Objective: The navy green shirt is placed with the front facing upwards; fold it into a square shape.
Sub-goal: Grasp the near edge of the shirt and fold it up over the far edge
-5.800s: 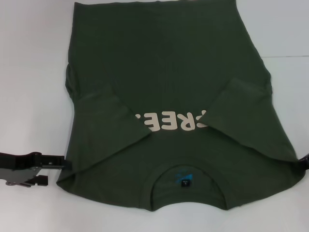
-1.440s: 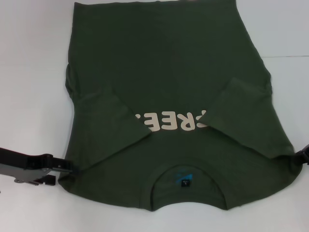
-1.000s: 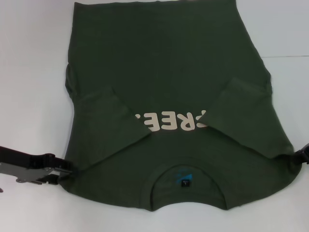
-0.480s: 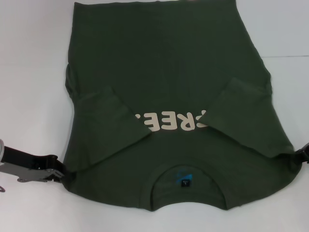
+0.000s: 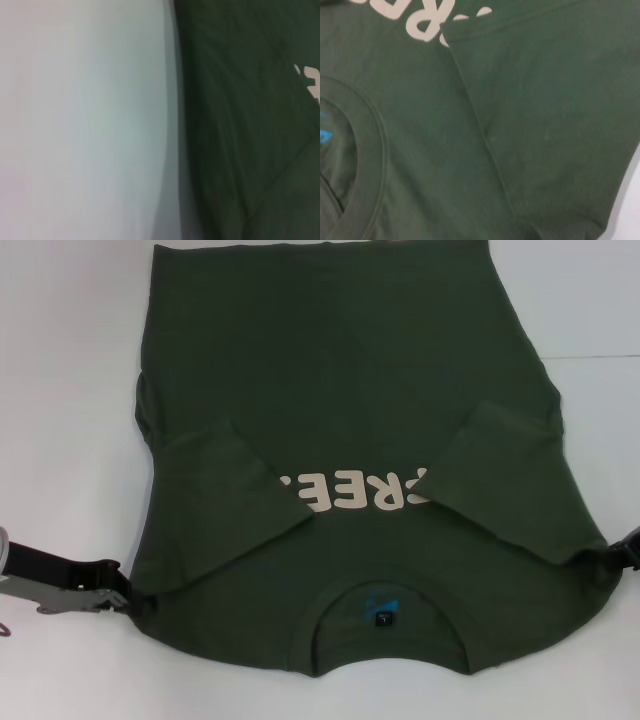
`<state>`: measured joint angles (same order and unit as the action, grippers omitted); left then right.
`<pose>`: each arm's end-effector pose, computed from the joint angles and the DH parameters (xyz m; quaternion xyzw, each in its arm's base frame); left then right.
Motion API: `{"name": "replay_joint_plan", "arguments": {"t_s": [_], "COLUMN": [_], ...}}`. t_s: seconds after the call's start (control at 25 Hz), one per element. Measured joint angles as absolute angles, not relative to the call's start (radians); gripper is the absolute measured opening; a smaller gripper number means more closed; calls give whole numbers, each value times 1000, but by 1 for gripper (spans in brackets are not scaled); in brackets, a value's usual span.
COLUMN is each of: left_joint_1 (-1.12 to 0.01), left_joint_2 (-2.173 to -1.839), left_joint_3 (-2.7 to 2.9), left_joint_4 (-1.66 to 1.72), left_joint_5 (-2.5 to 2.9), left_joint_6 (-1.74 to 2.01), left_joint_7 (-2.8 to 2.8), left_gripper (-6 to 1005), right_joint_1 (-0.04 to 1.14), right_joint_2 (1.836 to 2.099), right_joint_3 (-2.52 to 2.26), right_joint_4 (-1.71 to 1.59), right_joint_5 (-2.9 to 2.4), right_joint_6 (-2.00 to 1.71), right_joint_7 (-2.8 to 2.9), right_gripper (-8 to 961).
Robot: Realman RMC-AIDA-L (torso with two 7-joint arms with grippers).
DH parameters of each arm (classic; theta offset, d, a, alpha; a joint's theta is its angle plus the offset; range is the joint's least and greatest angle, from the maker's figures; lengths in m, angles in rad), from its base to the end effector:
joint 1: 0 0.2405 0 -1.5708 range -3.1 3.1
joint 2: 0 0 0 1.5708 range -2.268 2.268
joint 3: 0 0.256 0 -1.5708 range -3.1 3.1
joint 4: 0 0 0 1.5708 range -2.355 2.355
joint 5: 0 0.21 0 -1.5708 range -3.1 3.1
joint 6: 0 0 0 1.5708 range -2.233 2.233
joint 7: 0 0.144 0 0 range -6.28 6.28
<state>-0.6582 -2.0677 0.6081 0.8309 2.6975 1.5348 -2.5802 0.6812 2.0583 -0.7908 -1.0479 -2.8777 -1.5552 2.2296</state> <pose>-0.2985 0.3464 0.0239 -0.7305 -0.6698 0.0125 0.1323 0.2828 0.3680 0.0621 -0.8631 0.4245 -0.1806 0.2055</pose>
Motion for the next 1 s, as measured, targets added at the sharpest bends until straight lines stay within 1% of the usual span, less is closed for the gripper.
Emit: {"name": "replay_joint_plan", "arguments": {"t_s": [0.08, 0.24, 0.44, 0.72, 0.92, 1.0], "left_joint_1": [-657, -650, -629, -603, -593, -590], "left_joint_2": [-2067, -2062, -2049, -2041, -2033, -2030], "left_joint_3": [595, 512, 371, 250, 175, 164], "left_joint_4": [829, 813, 761, 684, 673, 677], "left_joint_5": [2692, 2671, 2614, 2560, 2554, 2550], "left_joint_6": [1533, 1532, 1533, 1547, 1601, 1637], "left_joint_7": [-2541, -2405, -2224, -1905, -1794, -1772], "left_gripper": [28, 28, 28, 28, 29, 29], "right_joint_1": [675, 642, 550, 414, 357, 341], "right_joint_2": [2055, 2041, 2022, 2020, 2020, 2024], "right_joint_3": [-775, -704, -594, -469, -359, -321], "right_joint_4": [-1049, -1050, -1034, -904, -767, -731], "right_joint_5": [-2853, -2757, -2571, -2301, -2204, -2190], "right_joint_6": [-1556, -1569, -1580, -1593, -1620, -1638], "right_joint_7": [2223, 2170, 2029, 1752, 1520, 1431], "right_gripper": [41, 41, 41, 41, 41, 41]}}
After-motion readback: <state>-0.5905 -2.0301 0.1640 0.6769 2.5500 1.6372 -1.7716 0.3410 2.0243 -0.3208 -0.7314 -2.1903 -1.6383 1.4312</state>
